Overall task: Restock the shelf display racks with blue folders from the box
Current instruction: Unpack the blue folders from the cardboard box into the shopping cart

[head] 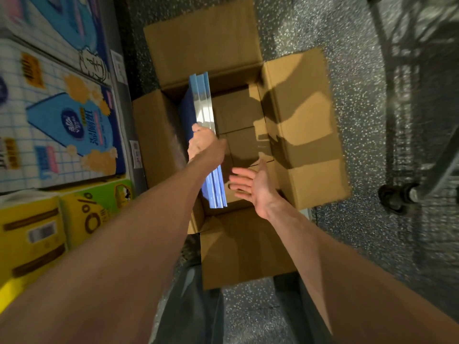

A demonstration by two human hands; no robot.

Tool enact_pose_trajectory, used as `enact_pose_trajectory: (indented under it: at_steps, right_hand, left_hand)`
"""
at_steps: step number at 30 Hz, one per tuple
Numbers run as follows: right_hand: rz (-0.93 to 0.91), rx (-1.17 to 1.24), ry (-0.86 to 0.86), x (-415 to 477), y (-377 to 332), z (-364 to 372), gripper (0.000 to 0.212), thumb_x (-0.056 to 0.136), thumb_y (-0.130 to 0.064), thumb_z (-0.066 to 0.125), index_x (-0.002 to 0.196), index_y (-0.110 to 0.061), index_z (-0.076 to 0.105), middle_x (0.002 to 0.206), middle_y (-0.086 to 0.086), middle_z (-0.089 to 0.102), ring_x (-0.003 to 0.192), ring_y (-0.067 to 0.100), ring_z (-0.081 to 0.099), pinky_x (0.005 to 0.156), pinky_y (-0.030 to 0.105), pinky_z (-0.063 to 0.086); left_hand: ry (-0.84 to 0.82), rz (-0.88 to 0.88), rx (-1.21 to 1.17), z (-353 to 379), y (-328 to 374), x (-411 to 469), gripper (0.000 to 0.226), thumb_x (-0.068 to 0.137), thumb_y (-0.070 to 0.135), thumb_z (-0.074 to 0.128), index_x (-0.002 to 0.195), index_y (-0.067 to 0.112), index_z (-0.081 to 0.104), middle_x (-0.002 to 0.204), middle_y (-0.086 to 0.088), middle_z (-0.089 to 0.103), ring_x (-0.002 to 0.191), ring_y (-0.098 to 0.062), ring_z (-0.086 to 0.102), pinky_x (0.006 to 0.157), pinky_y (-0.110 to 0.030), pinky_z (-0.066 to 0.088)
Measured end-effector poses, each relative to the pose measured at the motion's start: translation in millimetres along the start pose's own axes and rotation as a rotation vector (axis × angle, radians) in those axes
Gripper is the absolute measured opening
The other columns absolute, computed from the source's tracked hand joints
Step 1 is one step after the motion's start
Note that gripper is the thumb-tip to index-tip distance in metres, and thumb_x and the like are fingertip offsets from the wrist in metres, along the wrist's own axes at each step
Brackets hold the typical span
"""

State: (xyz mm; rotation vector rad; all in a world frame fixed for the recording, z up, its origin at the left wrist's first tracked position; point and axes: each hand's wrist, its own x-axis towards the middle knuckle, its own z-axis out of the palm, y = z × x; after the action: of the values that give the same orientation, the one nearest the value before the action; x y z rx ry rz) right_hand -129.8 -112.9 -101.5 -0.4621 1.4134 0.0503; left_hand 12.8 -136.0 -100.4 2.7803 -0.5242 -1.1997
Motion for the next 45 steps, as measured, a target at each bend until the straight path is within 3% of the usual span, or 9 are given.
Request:
enact_pose_trajectory:
  at_steps: [8,19,22,24,29,31,33,40,45]
  right_hand:
    - [-0.022,-0.149,0.052,-84,-7,-42,0.078,0.105,-0.053,0.005,0.120,-0.007,0.066,0.104,0.010,0.074,0.095,0.024,0.067,0.087,0.037,0.048]
    - [-0.131,-0.373,0.084,-265,-107,-82,0.072,0.105,-0.054,0.020,0.113,0.000,0.067,0.094,0.017,0.069,0.073,0.022,0.059,0.057,0.028,0.042]
    - [-0.212,-0.456,0.135,-327,-146,-101,0.067,0.105,-0.054,0.025,0.125,-0.001,0.062,0.111,0.012,0.066,0.099,0.029,0.064,0.084,0.042,0.053]
    - [-0.284,-0.528,0.168,-361,-162,-116,0.066,0.104,-0.053,0.025,0.126,-0.001,0.060,0.127,0.017,0.061,0.114,0.033,0.058,0.104,0.052,0.044]
    - [-0.386,-0.523,0.217,-450,-174,-142,0.044,0.106,-0.040,0.027,0.105,-0.013,0.062,0.101,0.009,0.060,0.084,0.026,0.053,0.076,0.036,0.045]
    - [-0.416,-0.543,0.235,-477,-165,-150,0.042,0.107,-0.032,0.028,0.083,-0.016,0.059,0.081,0.006,0.056,0.082,0.025,0.053,0.081,0.041,0.046]
    - [-0.452,-0.527,0.262,-508,-150,-157,0.045,0.107,-0.034,0.029,0.073,-0.018,0.054,0.073,0.005,0.053,0.077,0.023,0.052,0.084,0.041,0.047]
    - [-0.518,-0.388,0.175,-594,-99,-177,0.053,0.100,-0.062,0.031,0.085,-0.021,0.062,0.093,0.004,0.058,0.086,0.023,0.055,0.090,0.035,0.043]
    - [-0.599,-0.110,0.133,-616,-71,-229,0.068,0.072,-0.076,0.067,0.091,-0.012,0.078,0.099,0.010,0.076,0.095,0.030,0.072,0.096,0.048,0.054]
  left_hand:
    - [-0.094,0.144,0.049,-72,-7,-65,0.052,0.095,0.033,0.062,0.131,0.002,0.039,0.112,-0.013,0.055,0.096,-0.029,0.058,0.071,-0.036,0.045]
    - [-0.076,0.203,-0.139,-208,82,-261,0.051,0.098,0.038,0.059,0.128,0.002,0.040,0.121,-0.013,0.058,0.107,-0.031,0.062,0.075,-0.032,0.044]
    - [-0.058,0.277,-0.194,-256,107,-323,0.049,0.099,0.037,0.058,0.126,0.000,0.042,0.116,-0.013,0.060,0.105,-0.032,0.063,0.072,-0.032,0.043]
    - [-0.056,0.322,-0.220,-278,117,-360,0.046,0.099,0.036,0.057,0.125,0.000,0.043,0.105,-0.009,0.058,0.096,-0.027,0.061,0.067,-0.032,0.043]
    - [-0.039,0.505,-0.237,-329,128,-445,0.064,0.086,0.053,0.054,0.115,-0.005,0.057,0.107,-0.025,0.067,0.093,-0.037,0.068,0.069,-0.038,0.052]
    - [-0.043,0.576,-0.262,-344,128,-472,0.074,0.075,0.063,0.047,0.104,-0.003,0.061,0.097,-0.024,0.068,0.082,-0.036,0.069,0.067,-0.039,0.054]
    - [0.000,0.640,-0.280,-356,125,-510,0.052,0.085,0.055,0.052,0.090,0.004,0.060,0.084,-0.014,0.065,0.072,-0.028,0.065,0.064,-0.034,0.051]
    - [-0.028,0.806,-0.485,-375,105,-621,0.038,0.104,0.020,0.051,0.070,0.005,0.059,0.057,0.001,0.060,0.047,-0.006,0.053,0.049,-0.022,0.043]
    - [-0.131,0.908,-0.555,-374,105,-690,0.058,0.083,0.047,0.056,0.093,-0.009,0.067,0.080,-0.009,0.069,0.074,-0.022,0.063,0.069,-0.036,0.049]
